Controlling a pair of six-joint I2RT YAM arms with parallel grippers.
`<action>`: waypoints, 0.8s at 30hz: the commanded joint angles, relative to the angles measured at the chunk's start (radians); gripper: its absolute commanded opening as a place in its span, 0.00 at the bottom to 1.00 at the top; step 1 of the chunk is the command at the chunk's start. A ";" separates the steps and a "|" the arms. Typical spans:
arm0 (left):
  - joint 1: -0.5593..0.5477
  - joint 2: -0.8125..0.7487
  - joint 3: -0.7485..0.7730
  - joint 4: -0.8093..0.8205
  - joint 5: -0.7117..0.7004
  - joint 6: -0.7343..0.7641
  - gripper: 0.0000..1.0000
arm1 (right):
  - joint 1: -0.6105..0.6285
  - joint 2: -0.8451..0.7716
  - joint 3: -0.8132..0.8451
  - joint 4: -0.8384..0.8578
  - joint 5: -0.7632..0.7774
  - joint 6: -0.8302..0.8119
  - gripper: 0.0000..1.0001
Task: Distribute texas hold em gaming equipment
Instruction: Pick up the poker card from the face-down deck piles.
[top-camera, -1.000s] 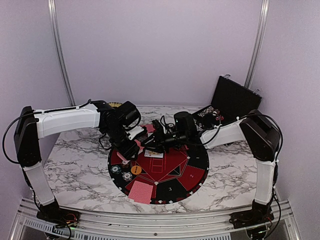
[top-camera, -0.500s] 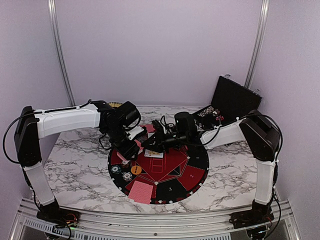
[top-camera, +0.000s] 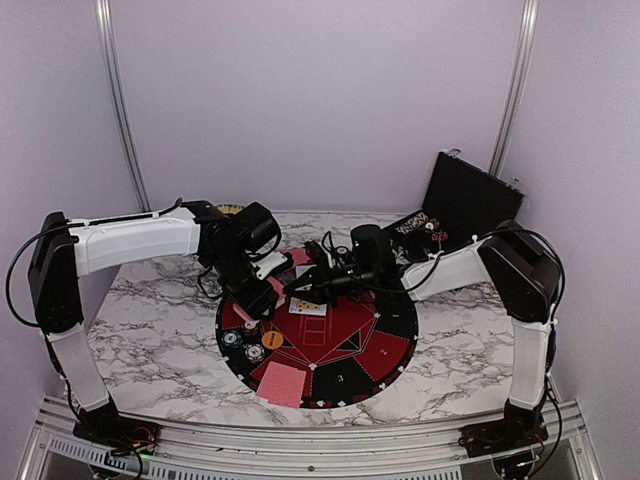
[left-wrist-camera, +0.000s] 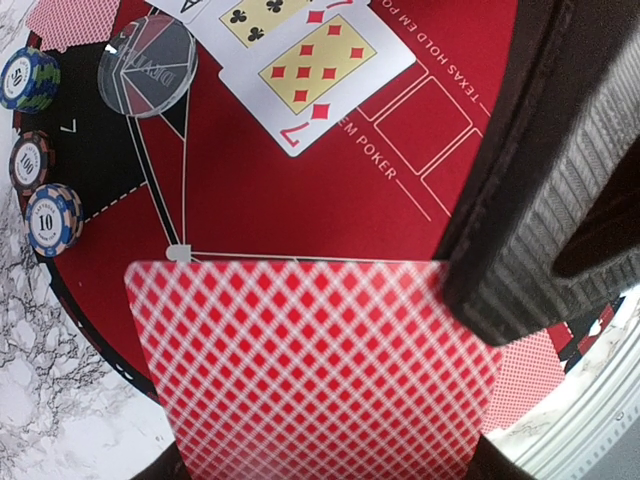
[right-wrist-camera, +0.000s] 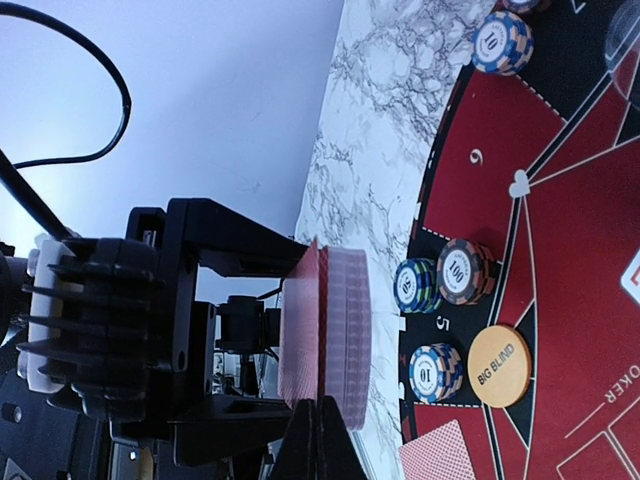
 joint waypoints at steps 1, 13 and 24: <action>0.009 -0.014 -0.001 -0.006 -0.013 0.001 0.24 | -0.016 -0.042 -0.022 0.057 -0.001 0.034 0.00; 0.014 -0.027 -0.018 -0.001 -0.017 0.000 0.24 | -0.051 -0.098 -0.095 0.134 0.044 0.100 0.00; 0.018 -0.032 -0.032 0.003 -0.020 0.000 0.24 | -0.084 -0.135 -0.143 0.123 0.075 0.094 0.00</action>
